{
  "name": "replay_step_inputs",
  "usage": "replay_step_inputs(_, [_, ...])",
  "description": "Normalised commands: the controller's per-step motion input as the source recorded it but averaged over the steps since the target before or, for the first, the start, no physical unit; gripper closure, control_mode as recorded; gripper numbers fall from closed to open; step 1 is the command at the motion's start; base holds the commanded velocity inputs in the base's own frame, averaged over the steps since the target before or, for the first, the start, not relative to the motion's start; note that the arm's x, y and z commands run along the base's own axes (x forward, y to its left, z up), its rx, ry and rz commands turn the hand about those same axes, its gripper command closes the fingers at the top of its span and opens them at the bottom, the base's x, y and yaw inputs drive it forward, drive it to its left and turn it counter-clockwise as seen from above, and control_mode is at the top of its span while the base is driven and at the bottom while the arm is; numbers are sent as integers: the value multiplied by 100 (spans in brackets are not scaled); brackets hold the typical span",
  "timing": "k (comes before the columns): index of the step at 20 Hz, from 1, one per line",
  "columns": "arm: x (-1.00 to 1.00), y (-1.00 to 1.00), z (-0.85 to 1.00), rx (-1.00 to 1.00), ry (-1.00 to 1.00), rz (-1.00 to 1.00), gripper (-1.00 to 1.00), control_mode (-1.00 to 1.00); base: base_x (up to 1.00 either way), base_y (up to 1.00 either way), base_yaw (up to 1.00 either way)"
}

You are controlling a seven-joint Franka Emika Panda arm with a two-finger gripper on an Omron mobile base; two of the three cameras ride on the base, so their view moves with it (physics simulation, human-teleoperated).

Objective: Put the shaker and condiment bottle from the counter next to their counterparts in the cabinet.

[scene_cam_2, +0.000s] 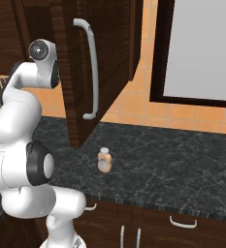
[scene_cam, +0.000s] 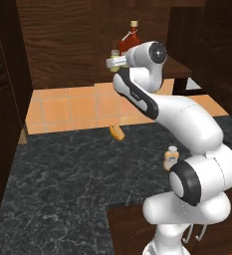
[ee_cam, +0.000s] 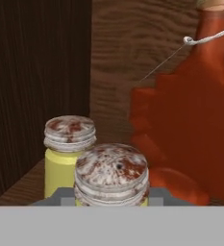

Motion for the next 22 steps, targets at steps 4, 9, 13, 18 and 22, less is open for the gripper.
replay_step_inputs(4, [2, 11, -17, 1, 0, 0, -100, -100, 0, 0, 0])
replay_step_inputs(9, [-2, 0, 0, 7, 1, 0, -100, -100, 0, 0, 0])
replay_step_inputs(13, [-35, 0, 0, 7, 0, 0, -100, -100, 0, 0, 0])
replay_step_inputs(18, [-46, 0, 0, 7, 0, 0, -100, -100, 0, 0, 0])
replay_step_inputs(22, [-38, 0, 2, 2, 0, 0, -100, -100, 0, 0, 0])
